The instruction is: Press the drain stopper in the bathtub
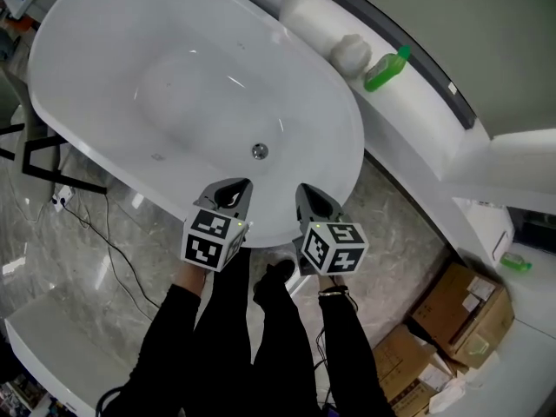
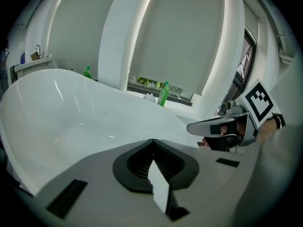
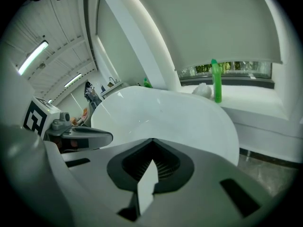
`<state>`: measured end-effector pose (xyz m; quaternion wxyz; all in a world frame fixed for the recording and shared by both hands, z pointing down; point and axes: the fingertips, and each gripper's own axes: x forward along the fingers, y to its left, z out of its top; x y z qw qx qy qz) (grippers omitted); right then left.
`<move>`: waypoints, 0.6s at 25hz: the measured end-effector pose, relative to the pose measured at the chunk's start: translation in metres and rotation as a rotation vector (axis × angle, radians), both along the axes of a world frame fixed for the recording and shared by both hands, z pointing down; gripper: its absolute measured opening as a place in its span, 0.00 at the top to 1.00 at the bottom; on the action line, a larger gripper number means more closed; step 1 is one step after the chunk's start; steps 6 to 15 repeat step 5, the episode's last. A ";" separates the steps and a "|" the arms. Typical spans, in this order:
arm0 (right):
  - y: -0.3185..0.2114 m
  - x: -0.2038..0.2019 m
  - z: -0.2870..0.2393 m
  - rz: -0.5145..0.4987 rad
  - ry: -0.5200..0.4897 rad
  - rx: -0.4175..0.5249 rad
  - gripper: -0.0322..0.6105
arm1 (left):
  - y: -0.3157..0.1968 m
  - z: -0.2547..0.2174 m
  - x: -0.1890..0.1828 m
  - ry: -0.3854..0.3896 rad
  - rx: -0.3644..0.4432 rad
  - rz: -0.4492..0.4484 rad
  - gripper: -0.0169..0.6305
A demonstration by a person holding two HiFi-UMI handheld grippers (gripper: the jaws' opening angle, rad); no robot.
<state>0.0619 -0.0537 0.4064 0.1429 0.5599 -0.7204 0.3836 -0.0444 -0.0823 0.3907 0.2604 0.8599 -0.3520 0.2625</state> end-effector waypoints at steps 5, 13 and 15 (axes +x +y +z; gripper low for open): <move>0.010 0.007 -0.023 -0.008 0.016 0.024 0.95 | 0.007 -0.025 -0.008 0.014 0.008 -0.001 0.96; 0.010 0.007 -0.023 -0.008 0.016 0.024 0.95 | 0.007 -0.025 -0.008 0.014 0.008 -0.001 0.96; 0.010 0.007 -0.023 -0.008 0.016 0.024 0.95 | 0.007 -0.025 -0.008 0.014 0.008 -0.001 0.96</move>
